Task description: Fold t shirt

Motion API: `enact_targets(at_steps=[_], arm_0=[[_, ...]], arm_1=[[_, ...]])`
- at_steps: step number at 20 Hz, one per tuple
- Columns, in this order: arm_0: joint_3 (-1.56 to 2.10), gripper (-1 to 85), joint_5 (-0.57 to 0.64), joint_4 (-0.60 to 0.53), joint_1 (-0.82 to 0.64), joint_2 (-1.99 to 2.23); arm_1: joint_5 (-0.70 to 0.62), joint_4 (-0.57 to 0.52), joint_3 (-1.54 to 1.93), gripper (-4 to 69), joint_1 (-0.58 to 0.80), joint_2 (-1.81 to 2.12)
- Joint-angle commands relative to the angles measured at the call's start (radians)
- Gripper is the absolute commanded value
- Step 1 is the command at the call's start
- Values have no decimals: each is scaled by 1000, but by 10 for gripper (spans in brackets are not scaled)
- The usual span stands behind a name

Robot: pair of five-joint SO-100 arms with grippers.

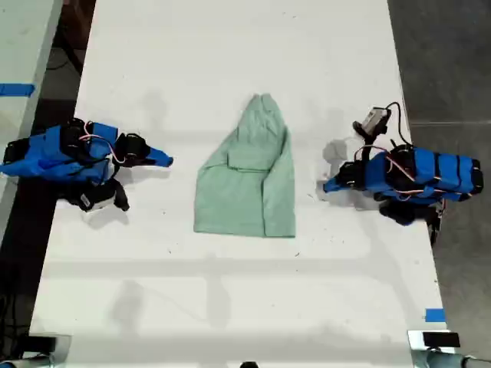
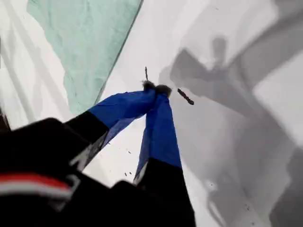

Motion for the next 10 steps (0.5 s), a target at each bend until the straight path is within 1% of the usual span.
enact_targets(at_steps=[1, 7, 8, 10], arm_0=[[-311, -1, -101, 115, 114, -150], [-328, -1, -101, 97, 120, -152], [-367, -1, -100, 80, 115, -192], [-532, -1, -83, 49, 112, -480]], arm_1=[[23, 0, 52, -16, -28, 11], [23, 0, 52, -16, -28, 11], [23, 0, 52, -16, -26, 11], [23, 0, 52, -16, -26, 11]])
